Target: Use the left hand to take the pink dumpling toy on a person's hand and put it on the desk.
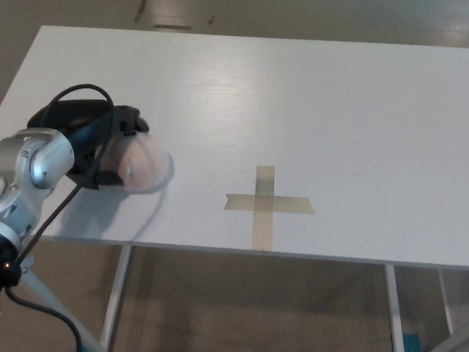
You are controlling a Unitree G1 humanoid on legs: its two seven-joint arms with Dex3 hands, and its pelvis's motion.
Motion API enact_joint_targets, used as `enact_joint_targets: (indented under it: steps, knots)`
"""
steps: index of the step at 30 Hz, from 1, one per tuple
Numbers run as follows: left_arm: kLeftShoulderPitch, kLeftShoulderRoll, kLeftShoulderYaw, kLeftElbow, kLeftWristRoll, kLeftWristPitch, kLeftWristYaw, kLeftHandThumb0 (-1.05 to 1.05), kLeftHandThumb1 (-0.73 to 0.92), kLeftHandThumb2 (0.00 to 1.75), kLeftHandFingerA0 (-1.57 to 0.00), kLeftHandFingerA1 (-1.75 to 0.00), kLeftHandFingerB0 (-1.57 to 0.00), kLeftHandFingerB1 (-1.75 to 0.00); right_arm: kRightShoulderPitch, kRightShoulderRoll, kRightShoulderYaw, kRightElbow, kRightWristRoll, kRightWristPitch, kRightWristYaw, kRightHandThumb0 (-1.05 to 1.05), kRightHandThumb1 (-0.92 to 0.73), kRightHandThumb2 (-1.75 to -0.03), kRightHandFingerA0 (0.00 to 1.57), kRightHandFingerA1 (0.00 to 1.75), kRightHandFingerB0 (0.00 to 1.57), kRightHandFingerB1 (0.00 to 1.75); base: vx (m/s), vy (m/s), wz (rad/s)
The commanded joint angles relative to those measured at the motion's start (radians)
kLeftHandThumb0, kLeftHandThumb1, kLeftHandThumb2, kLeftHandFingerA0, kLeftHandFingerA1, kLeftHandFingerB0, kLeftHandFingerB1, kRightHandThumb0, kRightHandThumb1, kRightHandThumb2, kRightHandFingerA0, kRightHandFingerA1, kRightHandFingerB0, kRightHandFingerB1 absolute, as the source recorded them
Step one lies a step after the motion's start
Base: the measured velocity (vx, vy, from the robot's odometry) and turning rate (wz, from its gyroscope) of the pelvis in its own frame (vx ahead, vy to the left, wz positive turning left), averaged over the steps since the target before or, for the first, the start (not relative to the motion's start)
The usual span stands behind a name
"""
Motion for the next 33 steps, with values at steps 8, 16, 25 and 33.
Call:
enact_joint_targets:
  steps: [8,16,25,33]
  knots:
    - [-0.005,0.015,0.056,-0.098,-0.084,0.086,-0.184,-0.82,0.44,0.88,0.00,0.00,0.00,-0.10,0.001,-0.006,0.000,0.002,0.005,0.017,0.002,-0.27,-0.71,-0.61,0.59,0.43,0.57,0.43,0.00,0.000,0.00]
    - [-0.001,0.056,0.158,-0.262,-0.156,0.105,-0.250,-0.95,0.52,0.65,0.00,0.00,0.00,-0.12,0.004,-0.004,0.000,0.002,0.004,0.017,0.001,-0.28,-0.71,-0.61,0.58,0.42,0.57,0.43,0.00,0.000,0.00]
    - [0.009,0.128,0.252,-0.445,-0.221,0.089,-0.296,-0.96,0.52,0.65,0.00,-0.01,0.00,-0.10,0.002,-0.009,0.001,0.001,0.004,0.012,0.004,-0.28,-0.71,-0.61,0.58,0.42,0.55,0.42,0.00,0.000,0.00]
    - [0.125,0.183,0.357,-0.717,-0.311,0.091,-0.346,-0.98,0.52,0.67,0.00,-0.01,0.00,-0.10,-0.003,-0.004,-0.006,0.002,0.008,0.025,0.005,-0.28,-0.71,-0.61,0.57,0.42,0.55,0.42,0.00,0.000,0.00]
